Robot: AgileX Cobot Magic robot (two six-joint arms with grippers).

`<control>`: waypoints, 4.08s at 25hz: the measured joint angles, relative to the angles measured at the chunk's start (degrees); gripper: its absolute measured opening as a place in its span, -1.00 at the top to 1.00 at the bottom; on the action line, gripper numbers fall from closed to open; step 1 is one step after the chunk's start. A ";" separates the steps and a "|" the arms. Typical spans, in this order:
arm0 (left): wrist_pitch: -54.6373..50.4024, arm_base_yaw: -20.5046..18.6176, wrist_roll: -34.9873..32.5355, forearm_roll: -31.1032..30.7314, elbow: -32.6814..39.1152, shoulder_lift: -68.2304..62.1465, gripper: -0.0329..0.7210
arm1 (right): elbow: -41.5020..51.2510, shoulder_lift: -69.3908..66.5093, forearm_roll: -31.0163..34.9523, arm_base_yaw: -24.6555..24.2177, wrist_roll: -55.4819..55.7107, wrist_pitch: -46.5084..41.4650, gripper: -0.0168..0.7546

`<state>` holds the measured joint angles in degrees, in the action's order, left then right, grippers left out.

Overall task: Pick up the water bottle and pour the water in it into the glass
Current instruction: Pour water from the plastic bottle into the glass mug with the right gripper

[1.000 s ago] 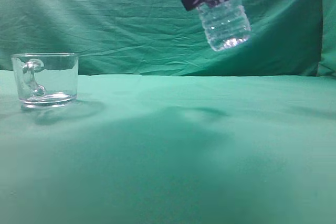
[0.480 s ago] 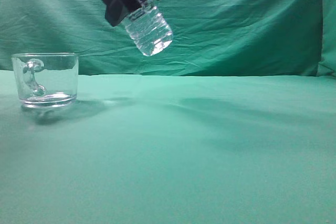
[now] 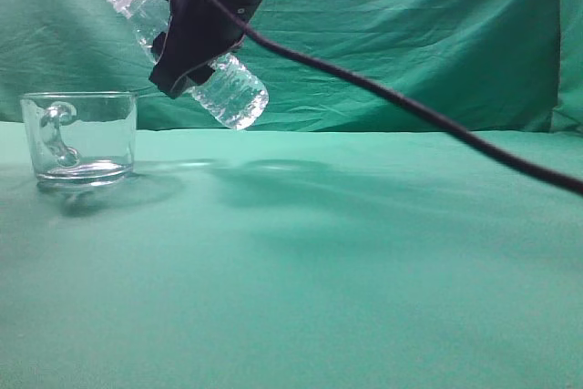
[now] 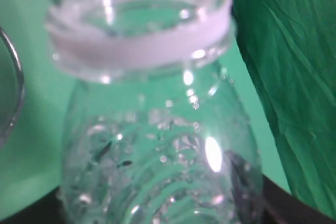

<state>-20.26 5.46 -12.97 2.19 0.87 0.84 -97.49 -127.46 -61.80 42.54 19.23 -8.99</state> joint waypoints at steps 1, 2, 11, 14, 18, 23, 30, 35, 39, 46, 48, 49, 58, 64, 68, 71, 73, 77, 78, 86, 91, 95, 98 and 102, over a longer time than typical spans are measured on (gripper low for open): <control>0.00 0.00 0.00 0.00 0.00 0.00 0.91 | -0.32 -0.45 -1.73 0.00 0.00 0.00 -0.17; 0.00 0.00 0.00 0.00 0.00 0.00 0.91 | -0.72 -0.69 -3.89 0.00 0.00 0.37 -0.17; 0.00 0.00 0.00 0.00 0.00 0.00 0.91 | -1.44 -2.44 -20.70 0.00 0.11 3.49 -0.17; 0.00 0.00 0.00 0.00 0.00 0.00 0.91 | -1.44 -2.69 -25.88 0.00 0.20 4.19 -0.17; 0.00 0.00 0.00 0.00 0.00 0.00 0.91 | -1.44 -2.89 -31.23 0.00 0.22 4.43 -0.17; 0.00 0.00 0.00 0.00 0.00 0.00 0.91 | -1.44 -2.89 -35.09 0.00 0.22 4.33 -0.17; 0.00 0.00 0.00 0.00 0.00 0.00 0.91 | -1.44 -2.89 -37.83 0.00 0.32 3.85 -0.17; 0.00 0.00 0.00 0.00 0.00 0.00 0.91 | -1.44 -2.89 -38.13 0.00 0.32 2.76 -0.17; 0.00 0.00 0.00 0.00 0.00 0.00 0.91 | -1.44 -2.89 -38.13 0.00 0.32 1.42 -0.17; 0.00 0.00 0.00 0.00 0.00 0.00 0.91 | -1.44 -2.89 -38.13 0.00 0.00 1.02 -0.17; 0.00 0.00 0.00 0.00 0.00 0.00 0.91 | -1.44 -2.89 -38.13 0.00 0.00 1.02 -0.17; 0.00 0.00 0.00 0.00 0.00 0.00 0.91 | -1.44 -2.89 -38.13 0.00 -0.33 1.02 -0.17; 0.00 0.00 0.00 0.00 0.00 0.00 0.91 | -2.45 -2.89 -38.13 0.00 -1.59 1.02 -0.17; 0.00 0.00 0.00 0.00 0.00 0.00 0.91 | -3.09 -2.89 -38.13 0.00 -2.08 0.11 -0.17; 0.00 0.00 0.00 0.00 0.00 0.00 0.91 | -3.09 -2.89 -38.13 0.00 -2.21 -0.23 -0.17; 0.00 0.00 0.00 0.00 0.00 0.00 0.91 | -3.09 -2.89 -38.13 0.00 -2.21 -0.36 -0.17; 0.00 0.00 0.00 0.00 0.00 0.00 0.91 | -3.09 -2.89 -38.13 0.00 -2.24 -0.36 -0.17; 0.00 0.00 0.00 0.00 0.00 0.00 0.91 | -3.09 -2.89 -38.13 0.00 -2.46 -0.36 -0.17; 0.00 0.00 0.00 0.00 0.00 0.00 0.91 | -3.09 -2.89 -38.13 0.00 -2.46 -0.36 -0.17; 0.00 0.00 0.00 0.00 0.00 0.00 0.91 | -3.09 -2.89 -38.13 0.00 -2.32 -0.46 -0.17; 0.00 0.00 0.00 0.00 0.00 0.00 0.91 | -3.09 -2.89 -38.01 0.00 0.41 -0.61 -0.17; 0.00 0.00 0.00 0.00 0.00 0.00 0.91 | -3.09 -2.89 -37.35 0.00 2.82 -0.73 -0.17; 0.00 0.00 0.00 0.00 0.00 0.00 0.91 | -2.68 -2.89 -37.13 0.00 11.06 -0.73 -0.17; 0.00 0.00 0.00 0.00 0.00 0.00 0.91 | -2.01 -2.89 -36.76 0.00 29.23 -0.73 -0.17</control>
<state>-20.26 5.46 -12.97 2.19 0.87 0.84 -99.50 -130.35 -98.57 42.54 48.47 -9.72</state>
